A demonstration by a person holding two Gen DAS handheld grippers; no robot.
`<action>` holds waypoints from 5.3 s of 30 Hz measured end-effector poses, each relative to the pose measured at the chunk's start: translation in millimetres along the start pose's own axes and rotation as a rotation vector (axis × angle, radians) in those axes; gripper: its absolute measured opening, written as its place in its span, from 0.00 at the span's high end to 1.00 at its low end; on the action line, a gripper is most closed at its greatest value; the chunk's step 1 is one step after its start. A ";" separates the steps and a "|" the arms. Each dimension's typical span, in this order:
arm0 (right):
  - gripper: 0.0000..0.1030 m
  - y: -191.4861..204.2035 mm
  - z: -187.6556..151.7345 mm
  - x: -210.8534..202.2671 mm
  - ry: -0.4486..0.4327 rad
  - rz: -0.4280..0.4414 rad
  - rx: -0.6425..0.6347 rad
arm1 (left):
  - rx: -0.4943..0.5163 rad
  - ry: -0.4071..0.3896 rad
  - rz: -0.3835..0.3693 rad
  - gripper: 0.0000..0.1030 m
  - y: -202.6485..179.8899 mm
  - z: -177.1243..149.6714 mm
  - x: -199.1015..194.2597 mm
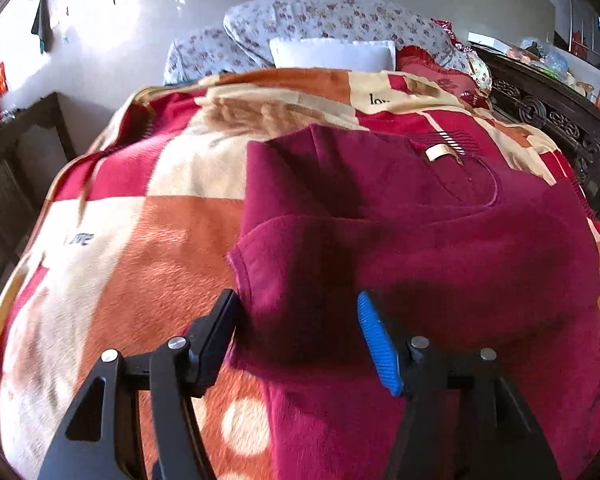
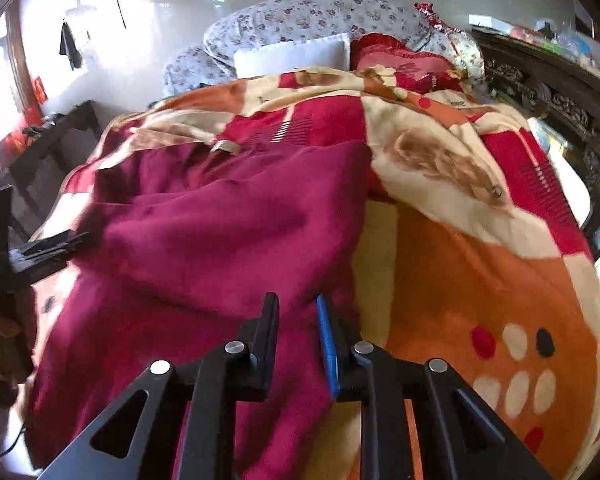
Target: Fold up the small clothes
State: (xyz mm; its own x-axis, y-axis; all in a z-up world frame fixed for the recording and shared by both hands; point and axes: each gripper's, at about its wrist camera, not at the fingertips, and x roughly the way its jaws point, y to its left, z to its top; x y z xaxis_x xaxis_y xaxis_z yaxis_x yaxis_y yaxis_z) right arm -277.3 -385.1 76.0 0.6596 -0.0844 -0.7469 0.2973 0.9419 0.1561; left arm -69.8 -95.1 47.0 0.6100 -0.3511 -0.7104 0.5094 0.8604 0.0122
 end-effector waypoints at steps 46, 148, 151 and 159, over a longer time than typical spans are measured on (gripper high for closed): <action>0.37 12.6 -146.0 -92.5 0.141 0.150 0.091 | -0.094 0.145 -0.088 0.25 31.0 -142.8 -123.3; 0.69 -23.5 124.3 143.7 -0.007 -0.038 0.096 | -0.229 0.080 -0.024 0.13 31.6 101.9 97.4; 0.67 -20.3 118.2 117.2 -0.043 -0.005 0.116 | -0.220 0.068 -0.014 0.13 31.0 100.6 86.6; 0.53 0.6 78.7 47.9 -0.102 0.060 0.078 | -0.143 -0.005 0.014 0.13 18.4 81.1 31.9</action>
State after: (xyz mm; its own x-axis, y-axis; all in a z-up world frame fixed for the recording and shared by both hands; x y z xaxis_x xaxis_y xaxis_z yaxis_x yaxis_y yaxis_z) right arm -191.2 -414.2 91.2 0.7436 -0.0646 -0.6654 0.3047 0.9187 0.2513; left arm 8.4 -120.4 81.6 0.6197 -0.3406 -0.7071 0.4099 0.9087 -0.0785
